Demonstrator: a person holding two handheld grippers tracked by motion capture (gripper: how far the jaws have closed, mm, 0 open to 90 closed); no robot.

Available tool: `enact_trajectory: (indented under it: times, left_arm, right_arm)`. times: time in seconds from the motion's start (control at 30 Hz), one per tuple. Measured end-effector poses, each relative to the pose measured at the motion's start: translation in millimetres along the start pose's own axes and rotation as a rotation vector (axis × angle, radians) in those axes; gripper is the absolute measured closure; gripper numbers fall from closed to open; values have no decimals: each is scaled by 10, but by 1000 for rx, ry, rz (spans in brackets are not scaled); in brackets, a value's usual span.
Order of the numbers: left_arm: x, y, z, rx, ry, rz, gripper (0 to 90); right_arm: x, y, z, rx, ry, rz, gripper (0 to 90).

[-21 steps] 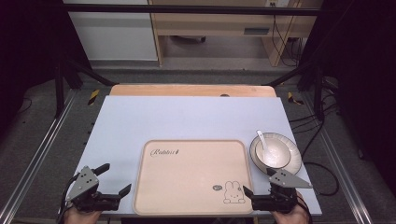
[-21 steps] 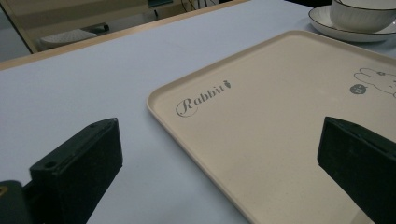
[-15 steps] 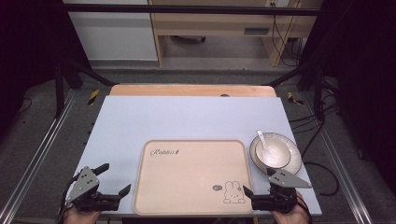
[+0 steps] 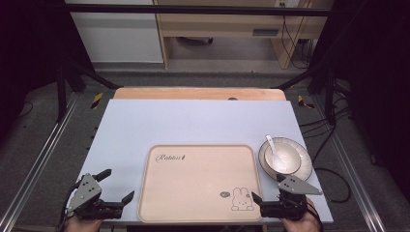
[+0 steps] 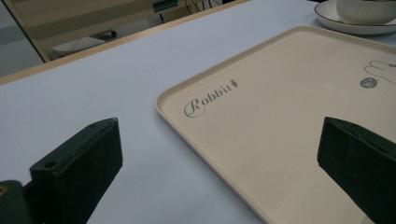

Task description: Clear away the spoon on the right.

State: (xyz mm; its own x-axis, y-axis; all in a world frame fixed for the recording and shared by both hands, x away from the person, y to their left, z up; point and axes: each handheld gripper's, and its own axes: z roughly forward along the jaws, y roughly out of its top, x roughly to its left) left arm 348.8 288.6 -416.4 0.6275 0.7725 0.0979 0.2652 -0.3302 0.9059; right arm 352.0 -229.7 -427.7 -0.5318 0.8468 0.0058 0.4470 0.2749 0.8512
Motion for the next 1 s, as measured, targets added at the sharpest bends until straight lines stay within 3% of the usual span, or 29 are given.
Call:
enact_trajectory:
  times: [0.37, 1.0]
  left_arm:
    - [3, -3, -24, -4, 7, 3, 0]
    - [5, -15, -14, 7, 12, 7, 0]
  right_arm:
    - [-1, 13, -4, -6, 11, 39, 4]
    - [-89, 49, -10, -22, -31, 26, 10]
